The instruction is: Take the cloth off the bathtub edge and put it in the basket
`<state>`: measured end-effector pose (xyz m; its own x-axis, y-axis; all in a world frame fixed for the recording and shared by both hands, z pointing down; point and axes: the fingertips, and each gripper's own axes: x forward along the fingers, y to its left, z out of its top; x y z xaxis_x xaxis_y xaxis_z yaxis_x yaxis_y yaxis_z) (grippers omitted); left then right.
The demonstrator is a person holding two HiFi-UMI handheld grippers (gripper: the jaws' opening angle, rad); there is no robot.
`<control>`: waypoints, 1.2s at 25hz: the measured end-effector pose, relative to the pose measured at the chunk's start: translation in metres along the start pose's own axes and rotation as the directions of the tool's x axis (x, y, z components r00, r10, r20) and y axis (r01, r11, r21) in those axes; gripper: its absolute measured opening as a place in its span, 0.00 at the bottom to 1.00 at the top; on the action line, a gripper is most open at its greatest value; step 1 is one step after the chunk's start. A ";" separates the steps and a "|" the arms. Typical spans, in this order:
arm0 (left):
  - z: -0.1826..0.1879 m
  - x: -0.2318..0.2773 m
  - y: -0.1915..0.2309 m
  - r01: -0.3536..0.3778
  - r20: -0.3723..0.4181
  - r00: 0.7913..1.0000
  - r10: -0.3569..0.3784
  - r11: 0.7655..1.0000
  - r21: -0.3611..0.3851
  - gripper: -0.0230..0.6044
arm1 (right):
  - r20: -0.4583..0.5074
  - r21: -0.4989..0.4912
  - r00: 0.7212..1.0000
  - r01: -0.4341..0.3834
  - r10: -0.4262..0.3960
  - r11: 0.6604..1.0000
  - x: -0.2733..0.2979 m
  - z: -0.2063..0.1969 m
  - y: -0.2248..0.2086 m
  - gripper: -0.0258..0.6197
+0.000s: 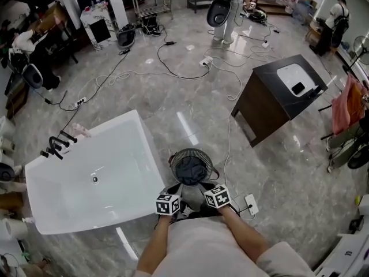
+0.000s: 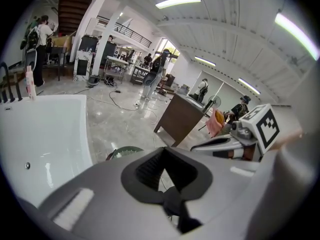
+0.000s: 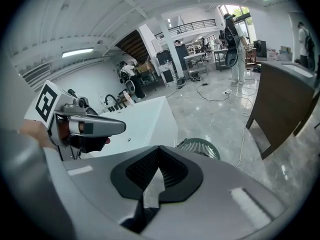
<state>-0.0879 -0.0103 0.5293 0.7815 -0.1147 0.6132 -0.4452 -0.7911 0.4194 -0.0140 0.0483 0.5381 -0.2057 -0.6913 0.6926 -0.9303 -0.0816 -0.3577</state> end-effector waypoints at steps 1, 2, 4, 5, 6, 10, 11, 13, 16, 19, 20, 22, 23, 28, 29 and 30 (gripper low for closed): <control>0.000 0.000 -0.002 0.006 0.000 1.000 -0.006 1.000 0.000 0.13 | 0.000 -0.001 1.000 0.005 -0.005 1.000 -0.001 -0.001 -0.001 0.04; -0.001 0.000 -0.003 0.013 -0.001 1.000 -0.013 1.000 -0.001 0.13 | 0.000 -0.001 1.000 0.011 -0.011 1.000 -0.001 -0.001 -0.001 0.04; -0.003 0.000 -0.005 0.029 -0.004 1.000 -0.029 1.000 -0.004 0.13 | 0.004 -0.002 1.000 0.024 -0.024 1.000 -0.002 -0.002 -0.003 0.04; -0.005 -0.001 -0.006 0.037 -0.007 0.999 -0.037 0.999 -0.006 0.13 | 0.006 -0.003 1.000 0.029 -0.029 1.000 -0.002 -0.002 -0.004 0.04; -0.006 -0.001 -0.007 0.041 -0.008 0.999 -0.041 0.999 -0.007 0.13 | 0.009 -0.004 0.999 0.034 -0.034 0.999 -0.003 -0.002 -0.004 0.04; -0.007 -0.005 -0.003 0.030 0.002 1.000 -0.030 0.999 -0.018 0.13 | 0.015 -0.009 0.999 0.044 -0.044 0.999 -0.003 -0.002 -0.004 0.04; -0.007 -0.005 -0.002 0.025 0.007 1.000 -0.025 0.999 -0.024 0.13 | 0.014 -0.013 0.999 0.045 -0.045 0.999 -0.003 -0.003 -0.005 0.04; -0.006 -0.006 0.000 0.022 0.013 1.000 -0.021 0.999 -0.032 0.13 | 0.013 -0.021 0.999 0.049 -0.049 0.999 -0.004 -0.002 -0.005 0.04; -0.008 -0.007 0.000 0.025 0.013 1.000 -0.025 0.999 -0.033 0.13 | 0.019 -0.028 0.998 0.057 -0.056 0.998 -0.004 0.000 -0.005 0.04; -0.008 -0.007 0.001 0.020 0.017 1.000 -0.019 0.999 -0.029 0.13 | 0.021 -0.035 0.998 0.057 -0.057 0.998 -0.003 0.000 -0.004 0.04; -0.007 -0.008 0.003 0.012 0.020 1.000 -0.012 0.999 -0.029 0.13 | 0.021 -0.039 0.998 0.057 -0.056 0.998 -0.003 0.000 -0.004 0.04; -0.005 -0.011 0.009 -0.003 0.031 1.000 0.004 0.999 -0.036 0.13 | 0.023 -0.042 0.998 0.057 -0.056 0.998 -0.002 0.000 -0.002 0.04; -0.005 -0.012 0.011 -0.008 0.036 0.999 0.009 0.999 -0.040 0.13 | 0.026 -0.041 0.998 0.057 -0.056 0.998 -0.001 0.001 -0.001 0.04; -0.003 -0.017 0.014 -0.008 0.043 0.999 0.009 0.999 -0.035 0.13 | 0.044 -0.043 0.998 0.056 -0.054 0.998 0.003 0.010 0.001 0.04; -0.003 -0.018 0.015 -0.010 0.047 0.999 0.012 0.999 -0.036 0.13 | 0.045 -0.045 0.998 0.054 -0.052 0.998 0.004 0.011 0.001 0.04; -0.002 -0.020 0.016 -0.014 0.052 0.999 0.016 0.999 -0.038 0.13 | 0.046 -0.048 0.998 0.051 -0.049 0.998 0.004 0.012 0.002 0.04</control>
<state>-0.1113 -0.0194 0.5254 0.7962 -0.1585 0.5838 -0.4723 -0.7659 0.4363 -0.0133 0.0366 0.5330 -0.1454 -0.7188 0.6798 -0.9530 -0.0828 -0.2913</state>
